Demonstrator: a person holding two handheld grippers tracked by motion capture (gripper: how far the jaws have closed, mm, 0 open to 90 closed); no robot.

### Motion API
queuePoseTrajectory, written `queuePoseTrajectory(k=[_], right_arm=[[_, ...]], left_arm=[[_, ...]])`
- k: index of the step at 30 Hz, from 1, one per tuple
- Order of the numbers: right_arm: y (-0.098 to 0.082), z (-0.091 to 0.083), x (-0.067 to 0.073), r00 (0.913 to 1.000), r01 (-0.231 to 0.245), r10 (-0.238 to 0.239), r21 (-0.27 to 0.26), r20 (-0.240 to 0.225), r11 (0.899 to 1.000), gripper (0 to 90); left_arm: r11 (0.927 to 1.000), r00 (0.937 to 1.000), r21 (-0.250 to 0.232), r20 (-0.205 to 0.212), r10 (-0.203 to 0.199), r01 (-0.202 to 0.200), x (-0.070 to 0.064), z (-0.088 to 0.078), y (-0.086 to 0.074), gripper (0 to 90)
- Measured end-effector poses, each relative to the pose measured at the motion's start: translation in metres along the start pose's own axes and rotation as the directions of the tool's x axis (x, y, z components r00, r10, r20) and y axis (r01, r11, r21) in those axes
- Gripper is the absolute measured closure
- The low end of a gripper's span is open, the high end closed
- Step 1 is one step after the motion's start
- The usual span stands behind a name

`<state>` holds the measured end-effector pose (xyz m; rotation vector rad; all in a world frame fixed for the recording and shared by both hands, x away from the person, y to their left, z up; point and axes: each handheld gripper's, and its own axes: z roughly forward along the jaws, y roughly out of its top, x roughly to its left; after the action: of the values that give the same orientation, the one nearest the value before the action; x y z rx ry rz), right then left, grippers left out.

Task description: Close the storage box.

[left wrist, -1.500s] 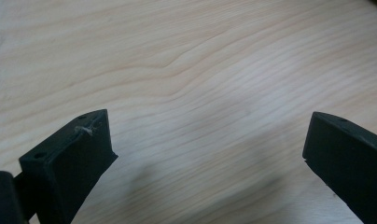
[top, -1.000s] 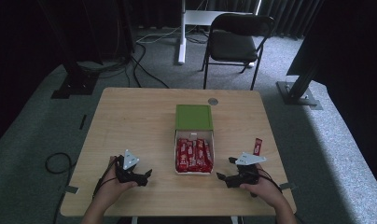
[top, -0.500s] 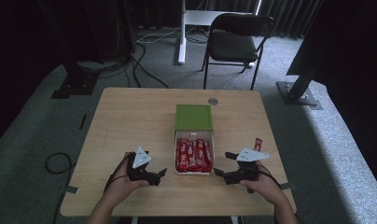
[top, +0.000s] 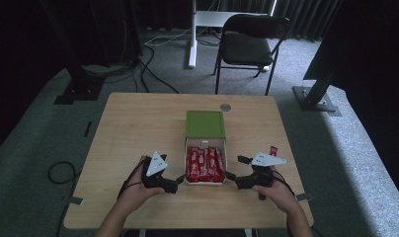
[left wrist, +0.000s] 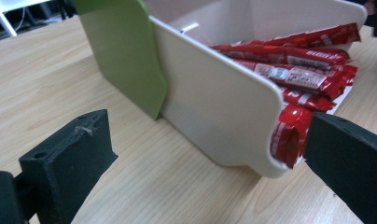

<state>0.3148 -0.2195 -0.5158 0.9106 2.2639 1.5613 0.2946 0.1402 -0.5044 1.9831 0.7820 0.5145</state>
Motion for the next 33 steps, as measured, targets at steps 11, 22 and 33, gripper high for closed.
queuePoseTrajectory(k=[11, 22, 33], right_arm=[[-0.002, 0.006, -0.006, 0.9996, -0.025, 0.025, 0.003, 0.010, 1.000, 13.7], [-0.001, 0.006, -0.007, 0.9992, -0.040, 0.040, 0.010, 0.009, 0.999, 13.4], [0.001, 0.006, -0.010, 0.9985, -0.038, 0.038, 0.002, 0.040, 0.999, 13.7]], left_arm=[[0.9998, 0.9998, 0.016, -0.020, -0.010, 0.011, 0.003, 0.014, 0.001, 2.1], [0.9994, 0.9995, 0.020, -0.018, -0.027, 0.028, 0.005, 0.021, 0.001, 2.1], [0.9994, 0.9996, 0.027, -0.017, -0.022, 0.022, 0.005, 0.026, 0.005, 2.1]])
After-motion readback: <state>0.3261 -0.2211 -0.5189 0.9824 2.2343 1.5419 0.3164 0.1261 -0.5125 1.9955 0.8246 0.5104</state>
